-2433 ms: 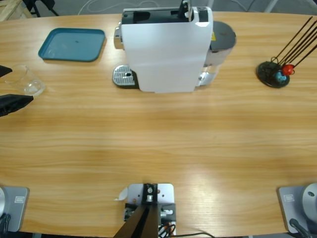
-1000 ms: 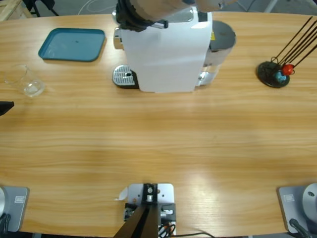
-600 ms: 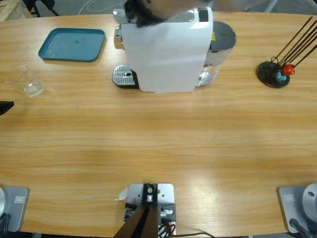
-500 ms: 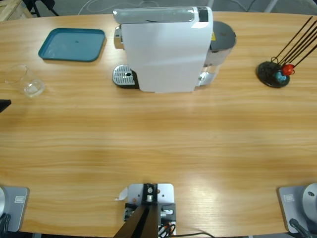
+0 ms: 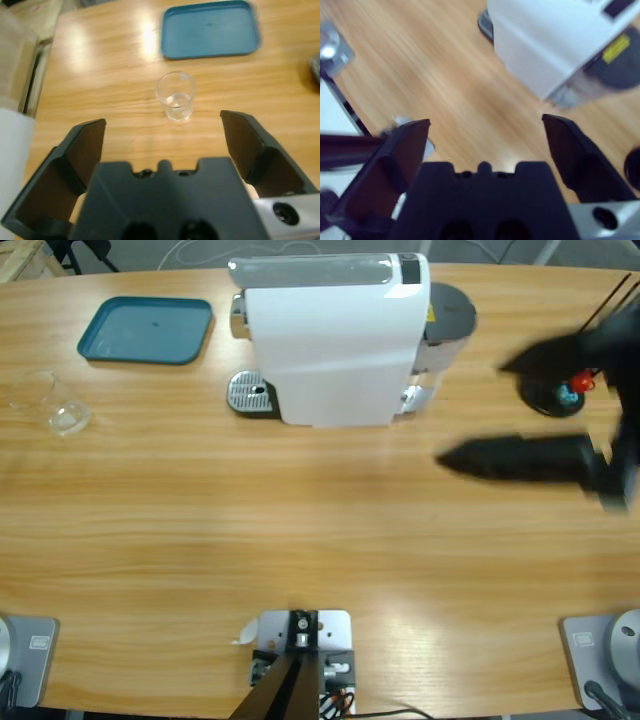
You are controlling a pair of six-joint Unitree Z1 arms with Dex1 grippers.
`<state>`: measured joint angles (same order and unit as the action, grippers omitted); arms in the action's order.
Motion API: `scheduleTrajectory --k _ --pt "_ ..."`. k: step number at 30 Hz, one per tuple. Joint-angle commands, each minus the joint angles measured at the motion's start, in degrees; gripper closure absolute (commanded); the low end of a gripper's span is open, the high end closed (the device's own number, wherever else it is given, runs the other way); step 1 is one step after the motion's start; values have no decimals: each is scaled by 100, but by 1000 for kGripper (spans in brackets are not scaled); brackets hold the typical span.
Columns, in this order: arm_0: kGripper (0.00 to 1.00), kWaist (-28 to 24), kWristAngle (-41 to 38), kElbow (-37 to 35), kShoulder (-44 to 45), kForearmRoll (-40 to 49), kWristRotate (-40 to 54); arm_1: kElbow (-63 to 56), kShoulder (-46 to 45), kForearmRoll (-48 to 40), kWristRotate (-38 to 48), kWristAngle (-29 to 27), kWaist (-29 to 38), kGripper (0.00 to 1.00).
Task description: Pour coffee
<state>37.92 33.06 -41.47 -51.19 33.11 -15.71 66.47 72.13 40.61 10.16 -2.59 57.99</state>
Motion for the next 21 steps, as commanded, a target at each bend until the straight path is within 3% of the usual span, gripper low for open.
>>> scheduleTrajectory --k 1,7,21 --pt "0 -606 41 368 -1689 -1243 -496 -973 -521 49 181 75 55 0" --pt "0 -753 -546 1087 -2078 -2362 -443 -1268 -384 -230 448 92 55 0" --pt "0 -1319 -955 1343 -2554 -3354 49 -1328 507 -680 575 92 55 0"
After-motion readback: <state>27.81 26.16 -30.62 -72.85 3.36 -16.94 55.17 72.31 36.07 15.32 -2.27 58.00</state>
